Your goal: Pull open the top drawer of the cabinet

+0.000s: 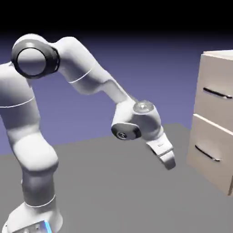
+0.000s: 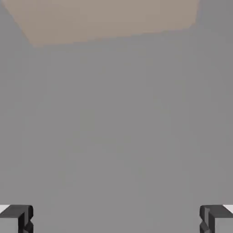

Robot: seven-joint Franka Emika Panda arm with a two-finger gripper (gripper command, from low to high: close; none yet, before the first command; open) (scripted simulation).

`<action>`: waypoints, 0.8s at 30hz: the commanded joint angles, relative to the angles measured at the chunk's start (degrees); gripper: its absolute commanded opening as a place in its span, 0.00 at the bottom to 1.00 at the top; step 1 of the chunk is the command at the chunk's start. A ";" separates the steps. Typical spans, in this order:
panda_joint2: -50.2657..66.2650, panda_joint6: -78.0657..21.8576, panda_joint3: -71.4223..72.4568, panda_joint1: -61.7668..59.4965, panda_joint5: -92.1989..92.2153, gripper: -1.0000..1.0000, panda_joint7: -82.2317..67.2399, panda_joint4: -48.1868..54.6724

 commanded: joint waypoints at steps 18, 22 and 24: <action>34.23 -11.14 -28.24 19.06 44.86 0.50 -43.61 12.48; 41.84 -13.62 -34.51 23.28 54.82 0.50 -53.31 15.26; 45.64 -14.86 -37.65 25.40 59.81 0.50 -58.15 16.64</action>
